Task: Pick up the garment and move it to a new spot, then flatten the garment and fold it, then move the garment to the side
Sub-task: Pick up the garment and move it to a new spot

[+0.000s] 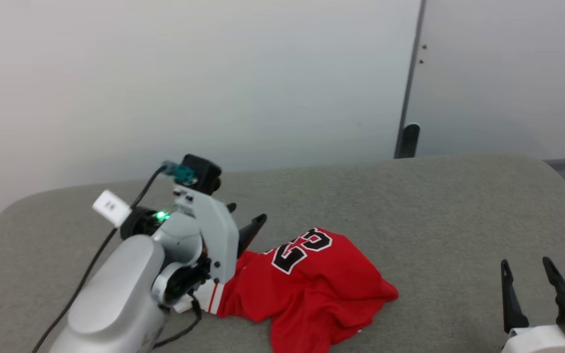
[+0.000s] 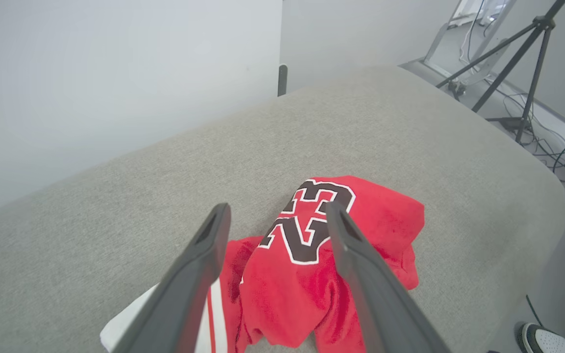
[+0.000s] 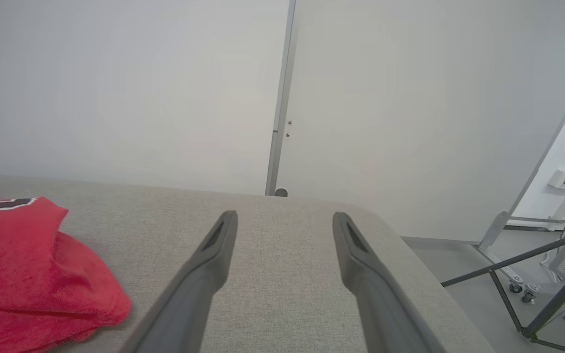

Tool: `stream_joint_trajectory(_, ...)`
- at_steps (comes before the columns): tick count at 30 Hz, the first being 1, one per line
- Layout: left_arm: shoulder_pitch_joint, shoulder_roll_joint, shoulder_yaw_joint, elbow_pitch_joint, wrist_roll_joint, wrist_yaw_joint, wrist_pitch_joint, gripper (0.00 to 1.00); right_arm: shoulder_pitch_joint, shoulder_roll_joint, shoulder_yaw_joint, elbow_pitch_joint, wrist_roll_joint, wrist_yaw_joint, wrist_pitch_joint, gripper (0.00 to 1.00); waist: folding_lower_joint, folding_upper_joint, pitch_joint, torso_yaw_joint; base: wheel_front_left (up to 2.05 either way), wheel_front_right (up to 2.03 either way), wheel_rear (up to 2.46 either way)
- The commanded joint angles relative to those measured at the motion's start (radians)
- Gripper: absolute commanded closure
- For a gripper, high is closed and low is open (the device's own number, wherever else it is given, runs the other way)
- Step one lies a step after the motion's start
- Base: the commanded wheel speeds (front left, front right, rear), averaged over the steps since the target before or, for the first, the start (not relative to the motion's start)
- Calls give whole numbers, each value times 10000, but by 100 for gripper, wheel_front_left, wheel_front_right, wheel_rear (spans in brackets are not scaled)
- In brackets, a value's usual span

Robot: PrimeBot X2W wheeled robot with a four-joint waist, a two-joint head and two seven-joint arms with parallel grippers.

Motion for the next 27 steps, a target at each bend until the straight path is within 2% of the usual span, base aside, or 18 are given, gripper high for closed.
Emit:
stream_joint_trajectory(1,259,63,66,-11,57,-21,-215,0,193,-18,25,-1,9,-3,-72,0,0,0,-113,234,0,0,0)
stream_joint_trajectory(14,1813,698,732,-404,552,-145,-4299,0,522,-9,87,-24,-200,-3,-298,0,0,0,-252,1057,0,0,0)
stream_joint_trajectory(23,2941,927,1140,346,819,146,-6398,0,767,-96,6,-27,-407,-3,-419,0,0,0,-305,1564,0,0,0)
stream_joint_trajectory(27,3340,985,1354,613,984,408,-7318,0,793,-174,2,-37,-443,-3,-500,0,0,0,-344,1721,0,0,0)
